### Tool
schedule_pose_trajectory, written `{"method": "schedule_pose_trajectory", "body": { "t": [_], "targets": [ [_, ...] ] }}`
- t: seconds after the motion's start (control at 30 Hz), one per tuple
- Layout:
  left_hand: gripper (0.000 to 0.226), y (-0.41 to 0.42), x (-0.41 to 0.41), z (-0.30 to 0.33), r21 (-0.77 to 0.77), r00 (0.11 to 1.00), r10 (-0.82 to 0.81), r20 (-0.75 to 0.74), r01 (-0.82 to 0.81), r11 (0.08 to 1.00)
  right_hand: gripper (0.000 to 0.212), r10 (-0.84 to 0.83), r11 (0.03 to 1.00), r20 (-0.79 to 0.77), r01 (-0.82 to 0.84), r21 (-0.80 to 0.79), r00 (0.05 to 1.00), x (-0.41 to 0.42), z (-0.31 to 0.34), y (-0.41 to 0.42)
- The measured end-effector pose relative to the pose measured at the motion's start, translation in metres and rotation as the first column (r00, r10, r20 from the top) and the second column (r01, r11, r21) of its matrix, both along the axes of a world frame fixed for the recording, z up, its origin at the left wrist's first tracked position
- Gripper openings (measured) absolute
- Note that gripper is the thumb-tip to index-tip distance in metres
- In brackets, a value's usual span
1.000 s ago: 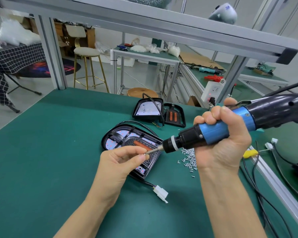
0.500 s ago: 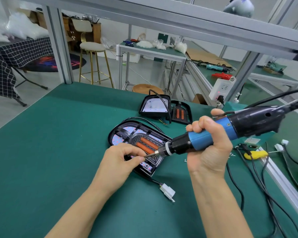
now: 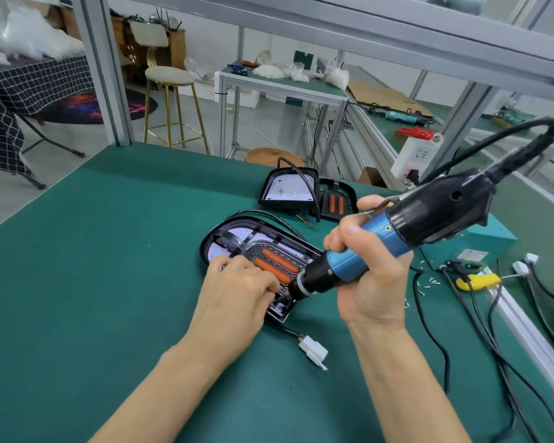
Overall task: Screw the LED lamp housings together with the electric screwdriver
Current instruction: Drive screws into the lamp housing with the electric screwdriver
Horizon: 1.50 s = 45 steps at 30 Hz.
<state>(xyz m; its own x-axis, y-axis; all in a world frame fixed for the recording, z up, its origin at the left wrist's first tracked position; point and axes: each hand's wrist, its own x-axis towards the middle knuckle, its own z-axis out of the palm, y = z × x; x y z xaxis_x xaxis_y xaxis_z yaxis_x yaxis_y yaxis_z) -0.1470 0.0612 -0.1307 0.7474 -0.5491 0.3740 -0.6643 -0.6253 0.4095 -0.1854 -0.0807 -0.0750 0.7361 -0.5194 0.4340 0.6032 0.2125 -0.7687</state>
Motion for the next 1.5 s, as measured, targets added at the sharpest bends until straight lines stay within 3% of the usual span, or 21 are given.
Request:
{"method": "schedule_pose_trajectory", "body": {
  "t": [0.17,0.4,0.5,0.57,0.67,0.8,1.1,1.37,1.5],
  "targets": [
    [0.013,-0.002,-0.002,0.005,-0.02,1.0,-0.001,0.013,0.002,1.0,0.029,-0.031,0.999,0.027,0.03,0.018,0.999,-0.006,0.002,-0.001],
    [0.008,-0.038,-0.005,0.029,-0.073,0.974,-0.067,0.215,0.085,0.994,0.027,-0.237,0.971,0.126,0.23,0.064,0.963,-0.025,0.027,-0.047],
    [0.01,-0.085,-0.005,0.035,0.072,0.942,-0.16,0.296,0.145,0.987,0.027,-0.312,0.95,0.132,0.308,0.053,0.941,-0.032,0.032,-0.065],
    [0.021,-0.115,-0.006,0.038,0.248,0.93,-0.165,0.327,0.084,0.965,0.027,-0.366,0.931,0.122,0.363,0.05,0.923,-0.036,0.031,-0.073],
    [0.025,-0.15,0.003,0.021,0.408,0.955,-0.176,0.237,0.067,0.91,0.027,-0.403,0.915,0.099,0.402,0.029,0.91,-0.043,0.027,-0.084],
    [0.026,-0.169,0.01,0.003,0.471,0.973,-0.142,0.18,0.042,0.881,0.03,-0.426,0.905,0.066,0.425,0.027,0.902,-0.046,0.024,-0.096],
    [0.018,-0.176,0.009,-0.015,0.47,0.969,-0.142,0.203,0.031,0.882,0.029,-0.443,0.895,0.03,0.441,0.064,0.896,-0.051,0.016,-0.108],
    [0.026,-0.184,0.007,-0.005,0.464,0.986,-0.102,0.129,0.031,0.885,0.027,-0.445,0.894,0.019,0.444,0.055,0.895,-0.054,0.016,-0.107],
    [0.029,-0.186,0.009,-0.001,0.434,0.995,-0.102,0.004,0.09,0.896,0.028,-0.464,0.885,0.017,0.463,0.045,0.886,-0.055,0.019,-0.106]
  ]
}}
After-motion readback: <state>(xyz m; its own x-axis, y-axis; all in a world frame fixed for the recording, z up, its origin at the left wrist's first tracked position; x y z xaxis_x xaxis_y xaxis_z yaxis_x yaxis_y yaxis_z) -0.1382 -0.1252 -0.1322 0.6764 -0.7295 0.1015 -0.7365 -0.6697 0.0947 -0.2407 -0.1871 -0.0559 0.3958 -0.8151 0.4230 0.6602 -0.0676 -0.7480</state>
